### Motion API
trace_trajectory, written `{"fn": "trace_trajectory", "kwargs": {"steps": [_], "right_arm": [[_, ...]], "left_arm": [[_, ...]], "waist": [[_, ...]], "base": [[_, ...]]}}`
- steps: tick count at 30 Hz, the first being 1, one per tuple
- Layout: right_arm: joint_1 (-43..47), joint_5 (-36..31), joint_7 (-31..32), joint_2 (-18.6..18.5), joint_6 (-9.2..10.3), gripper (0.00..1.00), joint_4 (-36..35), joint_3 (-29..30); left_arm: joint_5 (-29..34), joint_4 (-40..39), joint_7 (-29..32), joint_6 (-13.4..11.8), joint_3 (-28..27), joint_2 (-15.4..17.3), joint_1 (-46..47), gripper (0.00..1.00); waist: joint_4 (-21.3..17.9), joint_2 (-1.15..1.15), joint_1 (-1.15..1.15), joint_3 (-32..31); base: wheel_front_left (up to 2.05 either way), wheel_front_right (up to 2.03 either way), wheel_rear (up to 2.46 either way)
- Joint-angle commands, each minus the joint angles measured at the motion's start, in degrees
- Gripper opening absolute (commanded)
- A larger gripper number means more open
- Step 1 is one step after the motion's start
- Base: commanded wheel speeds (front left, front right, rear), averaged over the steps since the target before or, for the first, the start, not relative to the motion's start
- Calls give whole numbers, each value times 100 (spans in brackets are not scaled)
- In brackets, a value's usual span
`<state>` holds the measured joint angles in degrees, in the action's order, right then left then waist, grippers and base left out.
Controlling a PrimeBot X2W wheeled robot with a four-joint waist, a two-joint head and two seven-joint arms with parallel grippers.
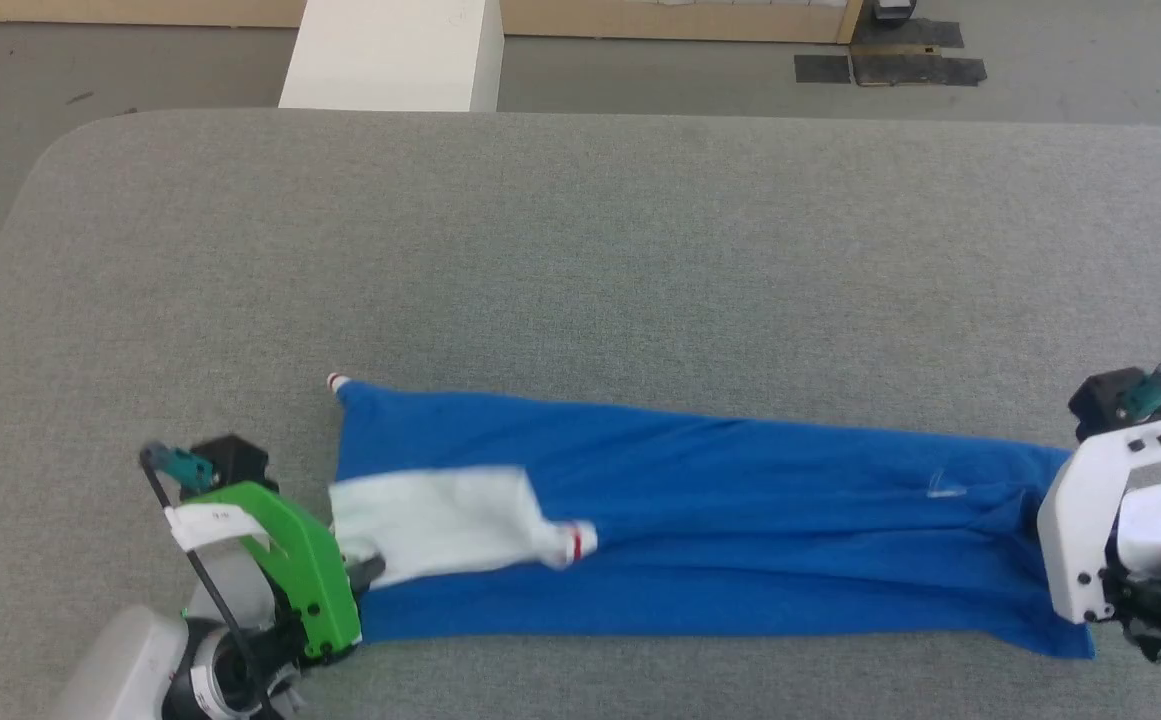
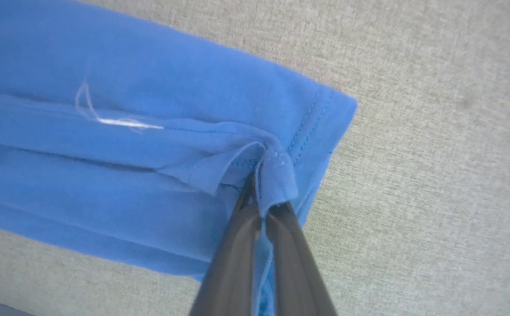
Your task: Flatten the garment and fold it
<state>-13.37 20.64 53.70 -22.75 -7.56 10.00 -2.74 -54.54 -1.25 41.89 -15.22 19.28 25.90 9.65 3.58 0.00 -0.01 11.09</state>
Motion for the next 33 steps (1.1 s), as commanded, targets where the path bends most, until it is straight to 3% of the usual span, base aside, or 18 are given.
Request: {"fn": "trace_trajectory", "kwargs": {"steps": [1, 7, 8, 9, 10, 11, 18, 25, 29, 33], "right_arm": [[111, -37, 13, 17, 8, 0, 44, -39], [180, 2, 17, 82, 8, 0, 184, -135], [175, 18, -15, 98, 8, 0, 187, -132], [171, 34, -51, 113, 8, 19, 198, -133], [171, 44, -59, 116, 8, 43, 208, -138], [162, 65, -112, 127, 8, 100, 197, -135], [166, 230, -313, 189, 8, 100, -10, 79], [311, 349, -360, 251, 8, 100, -457, 695], [401, 349, -388, 359, 8, 100, -666, 1097], [465, 326, -432, 443, 8, 100, -786, 1354]], "left_arm": [[1, 118, 34, -39, 10, -9, -103, 0], [-24, 613, -10, -30, 47, -108, -95, 0], [-8, 652, -55, -21, 40, -119, -67, 21], [-5, 692, -92, -8, 29, -137, -33, 100], [16, 720, -114, -3, 29, -132, -4, 100], [25, 747, -120, -6, 22, -123, 30, 100], [117, 493, -72, -78, -96, 137, 188, 100], [215, -122, -275, -235, -434, 372, 346, 100], [454, -422, -1074, 2, -656, 354, 435, 100], [809, -449, -2107, 426, -714, 265, 469, 100]], "waist": [[2, 0, 1, -2], [-10, 0, 1, -28], [-13, 0, 1, -34], [-18, 0, 1, -45], [-22, 0, 1, -58], [-35, 0, 1, -92], [-87, 0, 1, -353], [-115, 0, 1, -634], [-128, 0, 1, -695], [-137, 0, 1, -670]], "base": [[0, 0, 0], [0, 0, 0], [0, 0, 0], [0, 0, 0], [0, 0, 0], [0, 0, 0], [0, 0, 0], [0, 0, 0], [0, 0, 0], [0, 0, 0]]}}
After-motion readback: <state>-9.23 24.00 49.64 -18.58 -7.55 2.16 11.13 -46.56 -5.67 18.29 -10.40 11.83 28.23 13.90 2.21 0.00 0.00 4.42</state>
